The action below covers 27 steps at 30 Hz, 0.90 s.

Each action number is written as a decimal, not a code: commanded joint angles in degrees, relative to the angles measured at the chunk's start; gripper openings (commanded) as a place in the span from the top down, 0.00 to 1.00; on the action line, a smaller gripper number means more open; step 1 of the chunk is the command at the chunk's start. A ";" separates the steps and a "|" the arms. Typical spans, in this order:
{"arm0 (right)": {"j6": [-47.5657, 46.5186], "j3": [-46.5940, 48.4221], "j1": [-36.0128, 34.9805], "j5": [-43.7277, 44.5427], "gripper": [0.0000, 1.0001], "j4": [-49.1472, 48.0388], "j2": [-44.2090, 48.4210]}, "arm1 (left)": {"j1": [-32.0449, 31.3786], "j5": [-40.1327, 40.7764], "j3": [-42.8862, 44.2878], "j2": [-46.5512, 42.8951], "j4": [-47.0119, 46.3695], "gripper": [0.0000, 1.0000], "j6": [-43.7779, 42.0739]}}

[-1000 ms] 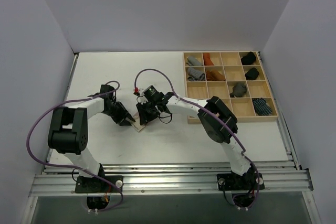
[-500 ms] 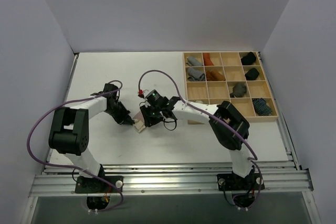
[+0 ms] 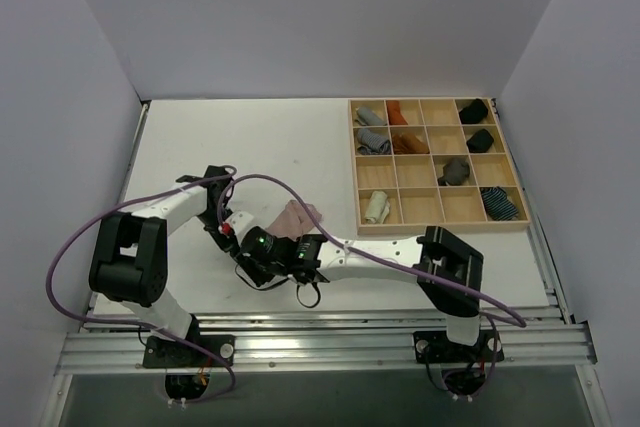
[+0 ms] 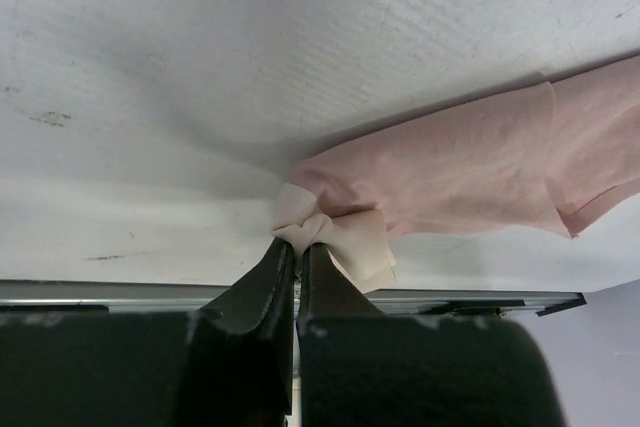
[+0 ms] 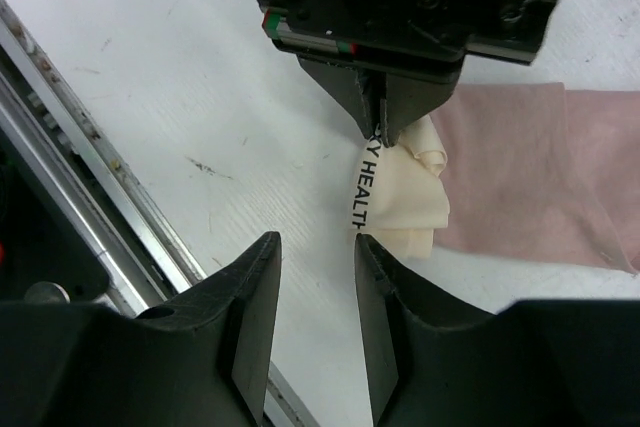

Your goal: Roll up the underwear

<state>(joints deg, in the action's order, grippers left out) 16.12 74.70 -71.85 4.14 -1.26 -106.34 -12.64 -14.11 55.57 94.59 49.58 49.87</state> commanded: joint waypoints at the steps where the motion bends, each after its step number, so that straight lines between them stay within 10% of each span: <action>1: -3.55 2.12 -1.62 6.49 0.68 -0.24 -2.98 | 0.08 -0.83 3.05 -1.78 4.64 0.98 1.20; 27: -8.38 9.07 -4.52 16.25 0.67 0.38 -11.87 | 0.08 -0.66 2.00 -1.86 6.75 0.98 0.41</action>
<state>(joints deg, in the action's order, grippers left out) 8.99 82.41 -75.85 18.13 -1.54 -116.55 -12.64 -14.15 57.30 94.50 54.54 50.35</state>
